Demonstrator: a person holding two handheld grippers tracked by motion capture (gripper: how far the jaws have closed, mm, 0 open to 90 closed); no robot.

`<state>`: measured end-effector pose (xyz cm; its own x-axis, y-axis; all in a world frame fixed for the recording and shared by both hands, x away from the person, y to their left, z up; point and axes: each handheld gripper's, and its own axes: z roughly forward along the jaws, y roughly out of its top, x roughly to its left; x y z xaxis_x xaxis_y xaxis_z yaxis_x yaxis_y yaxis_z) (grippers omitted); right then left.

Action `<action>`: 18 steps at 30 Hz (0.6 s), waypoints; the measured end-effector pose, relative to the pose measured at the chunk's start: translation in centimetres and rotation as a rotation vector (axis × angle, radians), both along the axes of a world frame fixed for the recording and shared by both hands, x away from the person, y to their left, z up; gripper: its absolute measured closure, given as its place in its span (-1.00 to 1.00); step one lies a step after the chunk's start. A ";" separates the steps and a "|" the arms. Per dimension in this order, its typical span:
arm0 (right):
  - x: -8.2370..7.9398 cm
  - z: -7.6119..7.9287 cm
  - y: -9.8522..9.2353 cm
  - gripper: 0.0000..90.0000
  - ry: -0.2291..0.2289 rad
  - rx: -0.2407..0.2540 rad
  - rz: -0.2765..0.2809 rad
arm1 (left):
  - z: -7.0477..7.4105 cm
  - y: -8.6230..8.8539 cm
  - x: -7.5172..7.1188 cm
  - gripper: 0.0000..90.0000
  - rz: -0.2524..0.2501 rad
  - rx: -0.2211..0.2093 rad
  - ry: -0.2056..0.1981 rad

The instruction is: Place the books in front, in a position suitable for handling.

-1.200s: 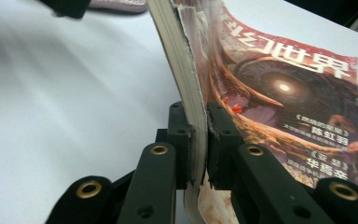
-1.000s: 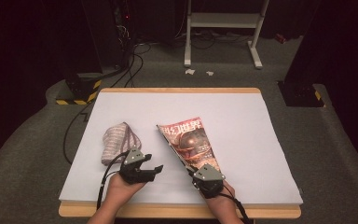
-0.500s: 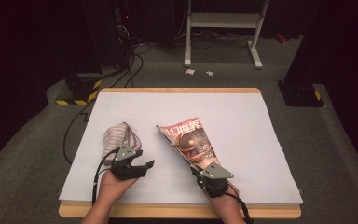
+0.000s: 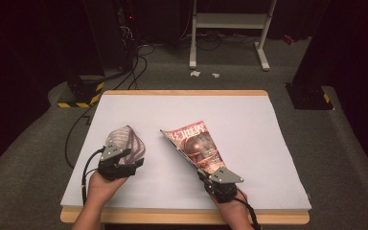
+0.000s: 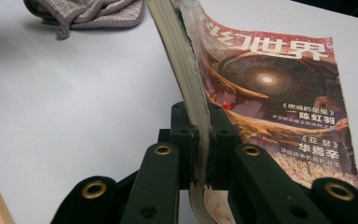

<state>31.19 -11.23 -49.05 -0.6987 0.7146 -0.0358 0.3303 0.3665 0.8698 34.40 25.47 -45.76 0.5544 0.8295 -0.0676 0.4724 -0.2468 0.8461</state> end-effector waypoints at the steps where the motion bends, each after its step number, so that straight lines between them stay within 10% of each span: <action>1: 0.0 0.0 0.0 0.88 0.000 -0.001 0.000 | 0.1 0.1 0.0 -0.28 0.002 0.004 0.001; 18: 0.0 -0.2 0.2 0.88 -0.002 -0.018 0.008 | -0.1 5.9 1.0 -0.47 0.206 0.045 -0.014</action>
